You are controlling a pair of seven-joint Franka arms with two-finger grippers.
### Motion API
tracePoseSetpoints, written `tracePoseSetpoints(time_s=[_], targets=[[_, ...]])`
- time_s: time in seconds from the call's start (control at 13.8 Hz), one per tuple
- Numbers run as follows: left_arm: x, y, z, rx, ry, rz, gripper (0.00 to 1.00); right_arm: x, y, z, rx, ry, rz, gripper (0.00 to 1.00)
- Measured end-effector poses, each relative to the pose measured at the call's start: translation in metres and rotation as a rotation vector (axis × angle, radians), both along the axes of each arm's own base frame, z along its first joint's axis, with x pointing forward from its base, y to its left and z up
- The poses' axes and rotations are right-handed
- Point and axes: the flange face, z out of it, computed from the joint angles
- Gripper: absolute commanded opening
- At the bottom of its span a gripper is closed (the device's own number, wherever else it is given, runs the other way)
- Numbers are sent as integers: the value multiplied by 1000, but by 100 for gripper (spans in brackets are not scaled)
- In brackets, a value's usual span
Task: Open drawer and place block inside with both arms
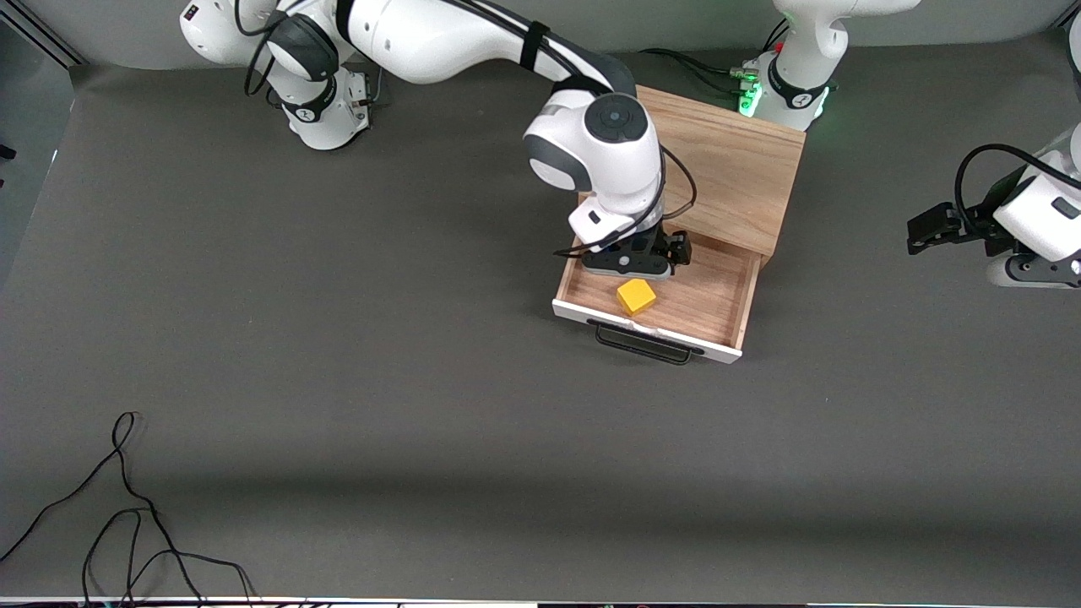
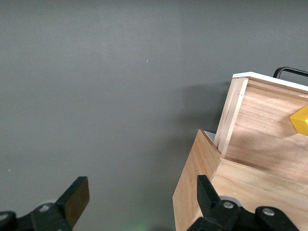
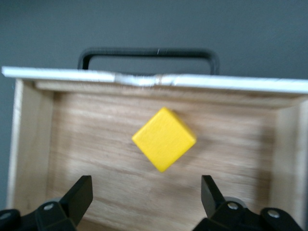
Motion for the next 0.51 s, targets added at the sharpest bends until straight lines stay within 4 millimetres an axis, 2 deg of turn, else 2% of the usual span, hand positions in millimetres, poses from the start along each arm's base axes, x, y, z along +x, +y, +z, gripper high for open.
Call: tracePoseSetpoints(time_s=[0.15, 0.36, 0.51], targets=[[0, -1, 0, 0, 0, -1, 100, 26, -36, 49, -17, 2, -58, 100], [0, -2, 0, 0, 0, -3, 100, 65, -115, 127, -62, 27, -161, 100], [0, -2, 0, 0, 1, -4, 100, 83, -168, 158, -75, 40, -143, 100]])
